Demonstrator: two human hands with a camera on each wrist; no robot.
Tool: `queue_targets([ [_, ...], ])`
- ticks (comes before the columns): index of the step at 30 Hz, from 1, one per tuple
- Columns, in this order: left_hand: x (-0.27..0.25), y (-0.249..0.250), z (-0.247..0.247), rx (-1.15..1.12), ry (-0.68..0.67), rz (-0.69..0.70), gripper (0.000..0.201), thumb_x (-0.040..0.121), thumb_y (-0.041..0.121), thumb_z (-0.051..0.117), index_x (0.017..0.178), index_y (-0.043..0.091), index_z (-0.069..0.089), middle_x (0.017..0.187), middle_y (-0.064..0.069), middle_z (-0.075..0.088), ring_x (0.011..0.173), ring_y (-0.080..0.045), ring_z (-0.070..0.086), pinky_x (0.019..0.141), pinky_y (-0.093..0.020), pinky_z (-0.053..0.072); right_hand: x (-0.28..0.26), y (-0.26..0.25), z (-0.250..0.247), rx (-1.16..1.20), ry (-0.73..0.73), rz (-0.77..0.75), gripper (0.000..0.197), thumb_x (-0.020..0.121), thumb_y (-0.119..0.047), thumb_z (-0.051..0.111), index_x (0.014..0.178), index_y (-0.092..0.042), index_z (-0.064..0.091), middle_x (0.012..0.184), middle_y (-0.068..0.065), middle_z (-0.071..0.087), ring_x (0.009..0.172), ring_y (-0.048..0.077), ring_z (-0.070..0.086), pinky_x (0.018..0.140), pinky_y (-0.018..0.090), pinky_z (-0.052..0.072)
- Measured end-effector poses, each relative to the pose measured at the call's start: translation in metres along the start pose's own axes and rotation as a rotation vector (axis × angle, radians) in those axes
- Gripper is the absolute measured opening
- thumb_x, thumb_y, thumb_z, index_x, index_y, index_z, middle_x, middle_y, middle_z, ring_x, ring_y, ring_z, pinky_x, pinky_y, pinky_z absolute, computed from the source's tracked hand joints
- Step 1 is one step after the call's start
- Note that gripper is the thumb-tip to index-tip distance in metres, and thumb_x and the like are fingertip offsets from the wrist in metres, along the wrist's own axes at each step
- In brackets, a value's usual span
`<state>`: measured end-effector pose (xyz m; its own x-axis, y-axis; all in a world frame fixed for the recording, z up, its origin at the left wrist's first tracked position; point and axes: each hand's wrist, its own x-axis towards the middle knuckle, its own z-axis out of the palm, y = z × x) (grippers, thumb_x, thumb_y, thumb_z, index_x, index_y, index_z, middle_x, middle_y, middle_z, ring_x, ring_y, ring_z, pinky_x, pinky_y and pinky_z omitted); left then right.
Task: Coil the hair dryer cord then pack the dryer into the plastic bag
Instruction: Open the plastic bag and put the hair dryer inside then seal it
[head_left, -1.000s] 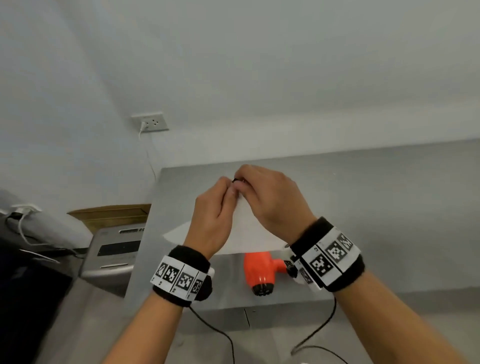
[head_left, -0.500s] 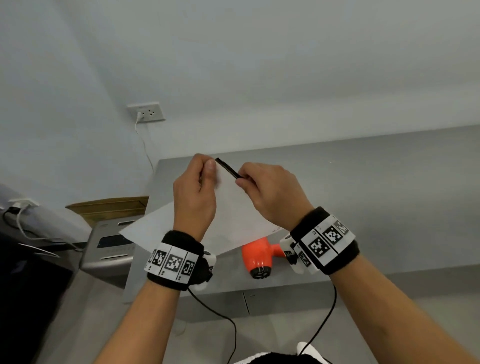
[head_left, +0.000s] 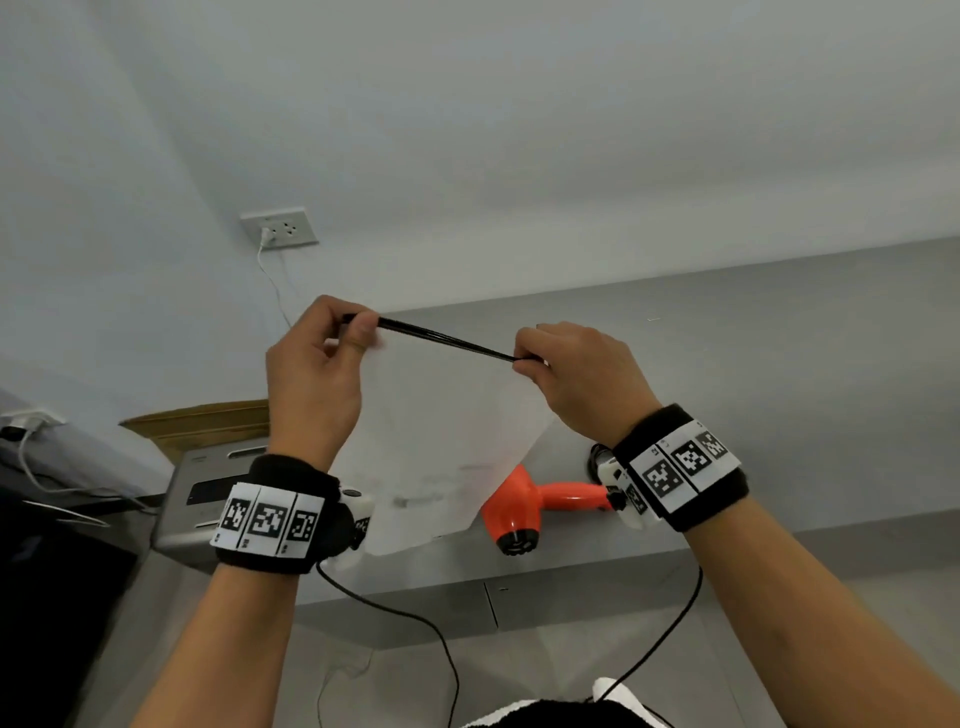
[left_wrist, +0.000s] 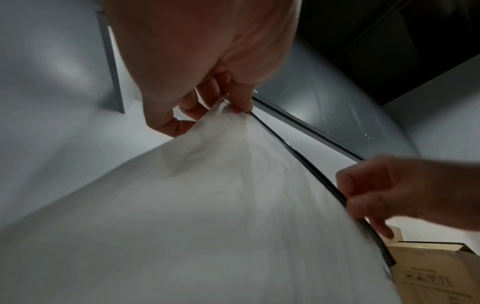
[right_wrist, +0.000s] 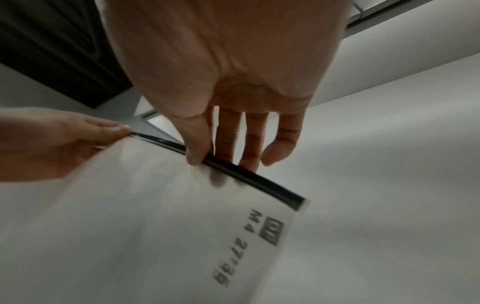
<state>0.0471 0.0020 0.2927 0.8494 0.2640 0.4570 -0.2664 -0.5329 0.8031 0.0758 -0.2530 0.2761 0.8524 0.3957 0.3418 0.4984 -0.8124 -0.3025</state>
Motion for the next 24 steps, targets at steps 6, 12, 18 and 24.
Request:
queue_targets([
  [6,0.000,-0.012,-0.007,0.020,-0.036,-0.065,0.011,0.100,0.025,0.063,0.091,0.019,0.066,0.081,0.009,0.070,0.084,-0.009,0.061,0.079,-0.024,0.046,0.000,0.042,0.003,-0.103,0.016,0.108,0.011,0.099,-0.030,0.053,0.095,-0.022,0.060,0.083,-0.006,0.060,0.086,0.022,0.056,0.064,0.037,0.049],
  [12,-0.007,-0.004,-0.027,-0.016,-0.497,-0.163,0.016,0.097,0.030,0.065,0.085,0.022,0.071,0.082,0.007,0.074,0.081,-0.010,0.065,0.085,-0.033,0.046,0.014,0.055,-0.026,-0.085,0.194,0.030,0.012,0.099,-0.021,0.057,0.098,-0.015,0.067,0.092,-0.001,0.062,0.079,0.023,0.058,0.060,0.041,0.053],
  [18,-0.002,0.043,-0.017,0.169,-0.684,-0.027,0.013,0.097,0.039,0.063,0.097,0.030,0.072,0.092,0.009,0.076,0.084,-0.006,0.071,0.079,-0.025,0.053,0.024,0.020,-0.040,-0.161,0.218,-0.270,0.008,0.093,-0.008,0.064,0.100,-0.010,0.068,0.098,0.004,0.064,0.079,0.025,0.061,0.051,0.035,0.051],
  [24,-0.033,0.051,0.024,0.116,-0.797,0.024,0.015,0.100,0.026,0.062,0.087,0.021,0.070,0.071,0.003,0.068,0.058,-0.012,0.061,0.067,-0.032,0.054,0.035,0.028,-0.038,-0.089,0.284,-0.227,0.009,0.092,-0.005,0.064,0.100,-0.007,0.069,0.099,0.007,0.063,0.083,0.029,0.062,0.056,0.042,0.055],
])
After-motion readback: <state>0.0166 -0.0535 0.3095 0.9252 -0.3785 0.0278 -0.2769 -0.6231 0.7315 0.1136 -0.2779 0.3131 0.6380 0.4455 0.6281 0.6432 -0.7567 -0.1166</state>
